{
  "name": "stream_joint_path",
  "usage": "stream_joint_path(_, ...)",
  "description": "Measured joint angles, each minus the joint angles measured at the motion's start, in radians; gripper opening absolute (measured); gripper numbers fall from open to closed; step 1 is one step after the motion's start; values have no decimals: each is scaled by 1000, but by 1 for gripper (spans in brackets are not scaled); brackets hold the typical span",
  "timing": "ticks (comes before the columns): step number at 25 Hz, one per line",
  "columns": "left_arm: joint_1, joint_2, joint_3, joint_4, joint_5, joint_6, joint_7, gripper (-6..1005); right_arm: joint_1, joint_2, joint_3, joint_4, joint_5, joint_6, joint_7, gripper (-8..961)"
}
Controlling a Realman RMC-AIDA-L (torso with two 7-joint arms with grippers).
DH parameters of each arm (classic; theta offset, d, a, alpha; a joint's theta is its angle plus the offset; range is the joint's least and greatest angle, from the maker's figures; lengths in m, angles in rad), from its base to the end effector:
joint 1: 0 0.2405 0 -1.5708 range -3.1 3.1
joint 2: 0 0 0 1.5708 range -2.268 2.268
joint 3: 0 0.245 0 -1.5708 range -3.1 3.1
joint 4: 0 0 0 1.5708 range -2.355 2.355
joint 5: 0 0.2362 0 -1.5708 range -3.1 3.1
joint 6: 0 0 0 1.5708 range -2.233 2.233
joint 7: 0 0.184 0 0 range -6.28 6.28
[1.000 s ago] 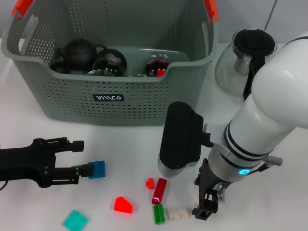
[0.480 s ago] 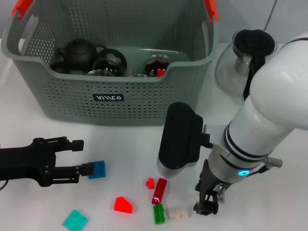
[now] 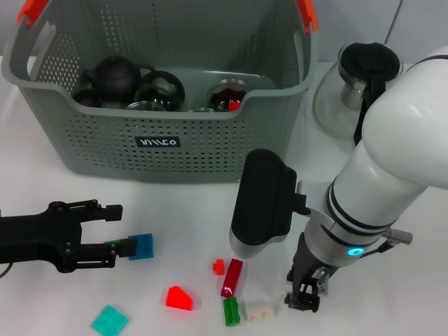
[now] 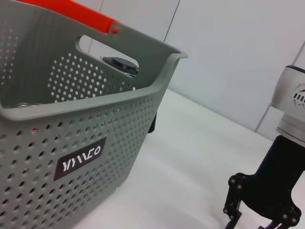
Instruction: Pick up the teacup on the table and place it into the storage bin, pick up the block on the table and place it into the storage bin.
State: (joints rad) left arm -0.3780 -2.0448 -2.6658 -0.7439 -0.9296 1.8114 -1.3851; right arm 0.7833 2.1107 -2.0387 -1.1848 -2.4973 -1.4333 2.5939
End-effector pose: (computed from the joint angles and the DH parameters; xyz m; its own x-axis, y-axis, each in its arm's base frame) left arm -0.3154 0.2877 0.0135 0.7542 0.4644 0.4642 0.5564 -0.8275 -0.0761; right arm 0.1413 0.3070 -0.1617 0.7812 -0.1813 0.5973 -0.1364 -0.9834 -0.1200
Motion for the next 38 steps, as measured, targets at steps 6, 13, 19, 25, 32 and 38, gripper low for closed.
stream_joint_path(6, 1, 0, 0, 0, 0, 0, 0, 798, 12, 0, 0, 13, 2, -21, 1, 299)
stream_joint_path(13, 8, 0, 0, 0, 0, 0, 0, 799, 9, 0, 7, 0, 7, -35, 4, 183)
stream_joint_path(19, 11, 0, 3, 0, 0, 11, 0, 799, 2, -6, 106, -72, 4, -64, 0, 168)
stream_joint_path(25, 13, 7, 6, -4, 1, 44, 14, 801, 45, -9, 371, -237, 17, -133, -4, 171)
stream_joint_path(32, 12, 9, 7, -8, 2, 48, 15, 802, 186, -9, 706, -249, 63, -109, -14, 174)
stream_joint_path(38, 3, 11, 7, -10, 2, 49, 15, 804, 271, -13, 827, -137, -19, 32, -33, 177)
